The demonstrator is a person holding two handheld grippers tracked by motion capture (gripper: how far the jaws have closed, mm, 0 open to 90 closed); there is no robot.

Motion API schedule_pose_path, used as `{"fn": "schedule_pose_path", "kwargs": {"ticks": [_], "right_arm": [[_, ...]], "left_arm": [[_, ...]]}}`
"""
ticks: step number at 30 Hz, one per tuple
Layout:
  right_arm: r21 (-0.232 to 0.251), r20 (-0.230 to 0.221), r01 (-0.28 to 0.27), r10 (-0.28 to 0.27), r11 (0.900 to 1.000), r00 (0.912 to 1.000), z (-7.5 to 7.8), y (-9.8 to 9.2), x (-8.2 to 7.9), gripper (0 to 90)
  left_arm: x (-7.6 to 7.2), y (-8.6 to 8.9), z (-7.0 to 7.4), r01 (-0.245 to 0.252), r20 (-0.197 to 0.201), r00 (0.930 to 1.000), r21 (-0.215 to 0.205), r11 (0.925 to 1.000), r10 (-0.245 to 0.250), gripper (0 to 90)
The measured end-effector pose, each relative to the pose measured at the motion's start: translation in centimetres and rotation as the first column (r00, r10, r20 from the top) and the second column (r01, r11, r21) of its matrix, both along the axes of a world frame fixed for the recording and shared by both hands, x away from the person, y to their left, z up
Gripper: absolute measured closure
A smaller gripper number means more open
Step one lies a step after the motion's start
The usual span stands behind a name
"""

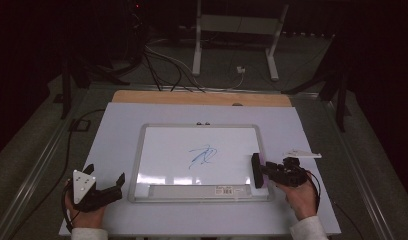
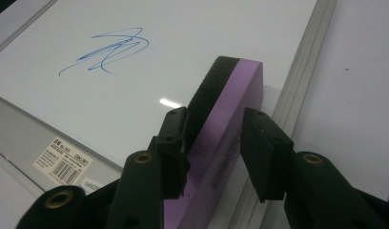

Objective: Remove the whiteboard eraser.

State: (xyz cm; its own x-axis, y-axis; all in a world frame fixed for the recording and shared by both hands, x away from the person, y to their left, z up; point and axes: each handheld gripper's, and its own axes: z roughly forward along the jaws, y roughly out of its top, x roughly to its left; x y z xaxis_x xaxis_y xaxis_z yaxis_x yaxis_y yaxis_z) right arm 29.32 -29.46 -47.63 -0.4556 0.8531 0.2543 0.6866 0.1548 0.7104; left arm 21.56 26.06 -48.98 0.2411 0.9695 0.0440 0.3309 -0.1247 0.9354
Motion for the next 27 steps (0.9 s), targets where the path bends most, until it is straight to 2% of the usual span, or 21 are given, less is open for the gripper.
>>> {"fn": "schedule_pose_path", "kwargs": {"ticks": [6, 8, 12, 17, 24, 26, 27], "right_arm": [[0.015, 0.011, 0.036, -0.036, 0.999, 0.9993, 0.1, -0.2, -0.1, 60.8], [0.007, 0.001, 0.037, -0.038, 0.999, 0.9993, 0.0, -0.2, 0.0, 60.7], [0.022, -0.023, 0.042, -0.042, 0.999, 0.9989, -0.1, -0.2, 0.2, 56.7], [0.028, -0.032, 0.045, -0.044, 0.999, 0.9985, -0.2, -0.3, 0.3, 54.6], [0.054, -0.049, 0.0, 0.003, 0.999, 0.9988, -0.5, 0.9, 0.6, 48.2], [0.052, -0.056, -0.005, 0.008, 0.999, 0.9984, -0.6, 1.2, 0.8, 45.1], [0.052, -0.068, -0.002, 0.005, 0.999, 0.9977, -0.8, 1.5, 0.9, 40.3]], "left_arm": [[0.0, 0.1, 0.0, -0.003, -0.001, 1.0, 0.001, 1.0, 0.003, 0.5], [0.0, 0.1, 0.0, -0.002, 0.0, 1.0, 0.0, 1.0, 0.002, 0.5], [0.0, 0.0, 0.0, -0.001, -0.001, 1.0, 0.001, 1.0, 0.001, 0.5], [0.0, 0.0, 0.0, -0.001, -0.001, 1.0, 0.001, 1.0, 0.001, 0.5], [0.0, 0.0, 0.0, -0.002, 0.002, 1.0, 0.001, 1.0, 0.002, 0.5], [0.0, 0.0, 0.0, -0.003, 0.002, 1.0, 0.0, 1.0, 0.003, 0.5], [0.0, 0.0, 0.0, -0.003, 0.001, 1.0, 0.0, 1.0, 0.003, 0.5]]}}
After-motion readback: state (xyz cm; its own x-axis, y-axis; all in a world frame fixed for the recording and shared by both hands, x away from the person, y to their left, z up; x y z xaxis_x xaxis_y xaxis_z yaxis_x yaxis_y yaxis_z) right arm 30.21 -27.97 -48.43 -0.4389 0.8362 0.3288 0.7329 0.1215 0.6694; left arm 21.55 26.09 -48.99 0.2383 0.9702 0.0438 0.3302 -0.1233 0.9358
